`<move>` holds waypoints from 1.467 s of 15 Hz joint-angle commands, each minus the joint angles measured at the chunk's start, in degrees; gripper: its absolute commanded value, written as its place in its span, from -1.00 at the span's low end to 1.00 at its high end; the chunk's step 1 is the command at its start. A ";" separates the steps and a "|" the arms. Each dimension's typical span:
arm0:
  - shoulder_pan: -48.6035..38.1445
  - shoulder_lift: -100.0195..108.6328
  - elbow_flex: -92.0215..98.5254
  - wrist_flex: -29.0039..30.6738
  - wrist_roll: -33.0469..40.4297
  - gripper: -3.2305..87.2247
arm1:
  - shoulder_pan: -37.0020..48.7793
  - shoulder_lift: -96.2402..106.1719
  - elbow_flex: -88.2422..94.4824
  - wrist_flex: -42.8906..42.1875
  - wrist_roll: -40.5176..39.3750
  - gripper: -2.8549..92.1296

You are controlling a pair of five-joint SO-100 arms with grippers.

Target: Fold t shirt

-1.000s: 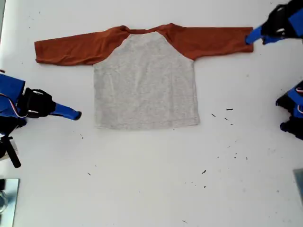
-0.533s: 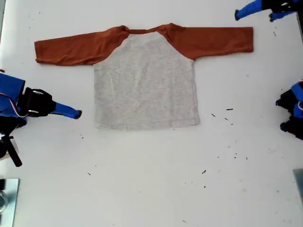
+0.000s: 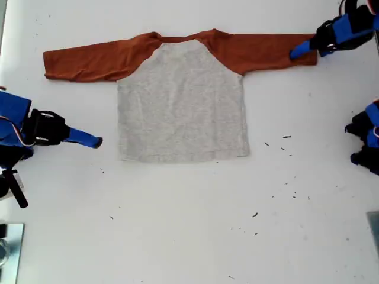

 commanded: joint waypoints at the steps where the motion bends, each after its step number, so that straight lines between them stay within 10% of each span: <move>1: -1.23 -0.26 0.44 -0.09 0.44 -0.93 | 0.79 -1.23 -1.58 -2.02 -1.32 -0.87; 7: -1.23 -0.26 0.44 -0.09 0.09 -0.93 | -11.51 18.81 -16.17 22.76 2.02 -0.87; 10: -0.70 -0.26 0.44 -0.09 -0.35 -0.93 | -38.06 19.34 -43.07 38.76 13.27 -0.87; 14: -1.76 -0.26 0.44 -0.09 -0.18 -0.93 | -66.01 -7.03 -66.71 35.77 20.39 -0.77; 15: -1.76 -0.26 0.44 -0.09 -0.09 -0.93 | -67.68 -13.71 -75.76 38.58 20.92 -0.33; 18: -1.67 -0.53 0.44 -0.09 -0.35 -0.75 | -59.41 -5.45 -75.59 49.66 21.97 -0.39; 22: -1.58 -0.26 0.44 -0.18 -0.88 -0.66 | -42.80 26.28 -33.05 40.17 20.83 -0.48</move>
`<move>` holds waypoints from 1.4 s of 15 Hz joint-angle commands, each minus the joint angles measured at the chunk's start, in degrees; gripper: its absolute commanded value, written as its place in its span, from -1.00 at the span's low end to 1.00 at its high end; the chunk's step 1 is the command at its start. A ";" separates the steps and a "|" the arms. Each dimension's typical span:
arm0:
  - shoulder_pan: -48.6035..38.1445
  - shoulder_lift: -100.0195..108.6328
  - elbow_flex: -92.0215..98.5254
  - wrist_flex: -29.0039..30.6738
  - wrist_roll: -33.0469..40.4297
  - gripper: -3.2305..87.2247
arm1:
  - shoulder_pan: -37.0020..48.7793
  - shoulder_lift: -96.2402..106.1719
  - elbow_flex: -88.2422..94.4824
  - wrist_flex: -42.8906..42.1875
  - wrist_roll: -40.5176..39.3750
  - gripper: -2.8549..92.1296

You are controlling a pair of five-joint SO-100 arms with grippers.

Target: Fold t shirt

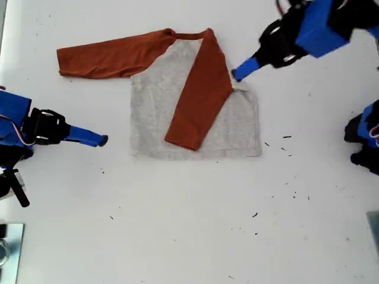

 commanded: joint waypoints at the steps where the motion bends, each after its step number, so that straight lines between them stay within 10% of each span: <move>1: -1.05 0.09 0.44 -0.18 -0.88 -0.76 | 8.53 24.43 37.71 -16.52 2.46 -0.66; 7: -4.75 -11.07 -9.05 -9.05 -11.43 -0.94 | 12.48 46.23 77.61 -26.98 7.12 -0.77; 9: -14.50 -39.37 -35.42 7.73 -10.63 -0.94 | 11.78 50.54 80.60 -27.95 6.24 -0.81; 12: -34.45 -59.50 -64.69 27.16 2.90 -0.13 | 10.46 52.38 81.21 -27.86 5.80 -0.83; 13: -40.61 -62.49 -69.17 30.50 8.09 -0.13 | 9.76 52.38 81.21 -27.77 5.89 -0.84; 21: -57.48 -76.82 -61.08 26.98 5.19 -0.05 | 7.73 56.69 82.27 -27.42 4.83 -0.84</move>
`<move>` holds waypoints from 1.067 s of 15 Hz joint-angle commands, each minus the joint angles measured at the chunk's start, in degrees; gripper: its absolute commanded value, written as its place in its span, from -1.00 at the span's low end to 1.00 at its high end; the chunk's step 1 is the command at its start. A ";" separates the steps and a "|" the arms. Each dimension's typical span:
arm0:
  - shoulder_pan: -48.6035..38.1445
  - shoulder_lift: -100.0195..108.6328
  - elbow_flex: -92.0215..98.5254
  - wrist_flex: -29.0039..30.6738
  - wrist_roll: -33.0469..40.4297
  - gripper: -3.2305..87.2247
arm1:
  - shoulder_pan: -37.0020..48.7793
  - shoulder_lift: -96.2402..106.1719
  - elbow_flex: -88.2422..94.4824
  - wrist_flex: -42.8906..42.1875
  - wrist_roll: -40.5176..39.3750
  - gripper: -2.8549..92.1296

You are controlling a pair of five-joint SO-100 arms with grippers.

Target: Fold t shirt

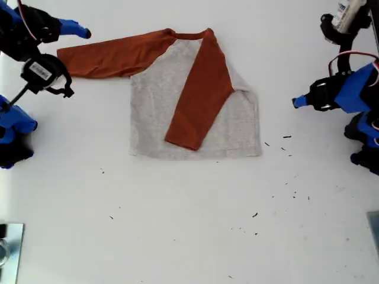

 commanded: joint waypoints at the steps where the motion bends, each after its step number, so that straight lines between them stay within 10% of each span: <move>1: -1.58 1.05 6.86 -4.66 -5.19 -0.03 | -1.41 1.93 -0.18 -1.32 -1.41 -0.84; 9: -5.71 4.13 17.49 -12.74 -14.24 -0.07 | -5.45 5.19 0.88 -0.79 -0.35 -0.85; 16: -8.26 -16.08 26.02 -34.80 -10.63 -0.46 | -8.09 6.59 0.97 -0.35 0.79 -0.86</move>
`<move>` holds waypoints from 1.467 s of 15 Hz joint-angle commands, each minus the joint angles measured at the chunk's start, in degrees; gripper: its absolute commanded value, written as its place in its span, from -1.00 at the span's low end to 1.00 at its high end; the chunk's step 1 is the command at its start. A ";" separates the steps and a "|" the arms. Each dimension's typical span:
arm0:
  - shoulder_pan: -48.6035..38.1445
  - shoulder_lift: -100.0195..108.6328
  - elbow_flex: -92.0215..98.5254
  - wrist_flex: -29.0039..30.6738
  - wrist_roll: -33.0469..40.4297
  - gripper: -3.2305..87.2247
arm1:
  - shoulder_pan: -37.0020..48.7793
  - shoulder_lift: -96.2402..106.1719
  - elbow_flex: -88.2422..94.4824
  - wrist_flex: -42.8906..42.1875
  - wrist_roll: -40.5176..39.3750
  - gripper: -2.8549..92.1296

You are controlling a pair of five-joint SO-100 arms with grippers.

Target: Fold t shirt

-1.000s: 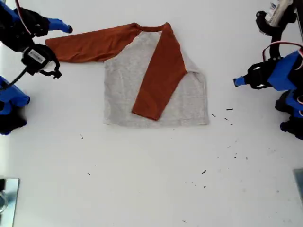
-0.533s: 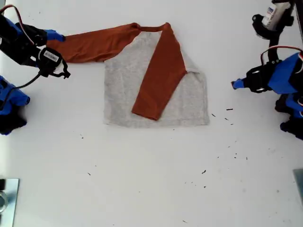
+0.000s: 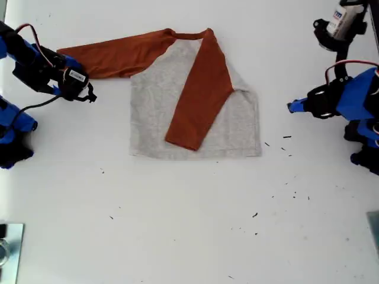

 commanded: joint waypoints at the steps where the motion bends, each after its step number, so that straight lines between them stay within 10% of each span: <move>1: -2.64 -2.02 -0.79 -5.62 3.16 -0.57 | -1.14 1.23 0.00 -0.35 1.49 -0.86; 7: -1.41 5.19 -5.89 -2.99 6.77 -0.87 | -2.11 2.55 0.44 -0.18 2.37 -0.86; 11: 13.36 15.91 -27.42 11.34 4.48 -0.94 | -2.11 2.46 0.62 -0.18 2.81 -0.86; 18: 48.08 -37.27 -96.42 14.15 8.96 -0.94 | -1.67 2.11 1.05 -0.44 4.22 -0.86; 19: 49.39 -40.34 -101.34 10.37 14.50 -0.79 | -1.58 2.11 1.05 -0.44 4.39 -0.86; 20: 49.75 -39.55 -101.34 7.65 18.37 -0.24 | -1.58 2.11 1.05 -0.44 4.48 -0.86; 22: 47.55 -34.19 -99.76 9.32 20.57 -0.22 | -1.41 2.11 1.05 -0.44 4.57 -0.86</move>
